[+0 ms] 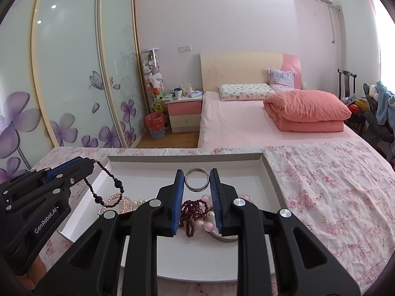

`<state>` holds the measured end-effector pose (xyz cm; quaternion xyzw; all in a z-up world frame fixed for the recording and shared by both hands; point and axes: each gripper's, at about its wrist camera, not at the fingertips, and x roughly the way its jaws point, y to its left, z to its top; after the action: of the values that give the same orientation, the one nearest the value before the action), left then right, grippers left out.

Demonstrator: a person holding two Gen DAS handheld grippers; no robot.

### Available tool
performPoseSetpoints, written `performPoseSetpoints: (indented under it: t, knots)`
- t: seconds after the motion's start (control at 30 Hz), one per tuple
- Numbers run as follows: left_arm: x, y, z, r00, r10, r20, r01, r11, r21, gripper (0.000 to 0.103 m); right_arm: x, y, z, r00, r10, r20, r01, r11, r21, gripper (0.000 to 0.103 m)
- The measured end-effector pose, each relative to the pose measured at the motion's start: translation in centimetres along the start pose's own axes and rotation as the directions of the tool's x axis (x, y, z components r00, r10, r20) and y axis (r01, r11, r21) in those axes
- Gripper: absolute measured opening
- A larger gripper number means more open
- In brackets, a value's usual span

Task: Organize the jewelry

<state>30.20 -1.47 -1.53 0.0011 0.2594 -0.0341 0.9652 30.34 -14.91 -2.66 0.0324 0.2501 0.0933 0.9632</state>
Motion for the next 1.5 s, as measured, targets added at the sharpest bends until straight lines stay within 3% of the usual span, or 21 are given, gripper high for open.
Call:
performPoseSetpoints:
  t: [0.1,0.23,0.7,0.8,1.23,1.5]
  knots:
    - [0.7,0.1,0.0,1.0,-0.017,-0.016,0.017,1.0,-0.003,0.014,0.4,-0.2,-0.1,1.0,0.009,-0.02,-0.009,1.0,0.018,0.025]
    - [0.7,0.8,0.1,1.0,-0.016,-0.017,0.016,0.999,-0.031,0.025,-0.1,-0.9,0.0,1.0,0.006,-0.018,-0.005,0.999,0.044,0.036]
    - [-5.3,4.4,1.0,0.996,0.076,0.041,-0.072,0.992,-0.101,0.037,-5.0,-2.2,0.6,0.999,-0.016,0.034,0.013,0.996,0.093,0.036]
    - [-7.5,4.6,0.4,0.994,0.088,0.061,-0.082,0.992,-0.095,0.044,-6.9,-2.1,0.2,0.999,-0.018,0.046,0.014,0.996,0.092,0.047]
    - [-16.2,5.3,-4.0,0.99,0.106,0.096,-0.096,0.99,-0.104,0.084,-14.7,-0.3,-2.8,0.995,-0.028,0.096,0.023,0.999,0.047,0.071]
    - [-19.6,5.1,-6.4,0.985,0.123,0.122,-0.11,0.988,-0.107,0.099,-17.7,0.4,-4.1,0.989,-0.037,0.143,0.035,0.999,0.018,0.086]
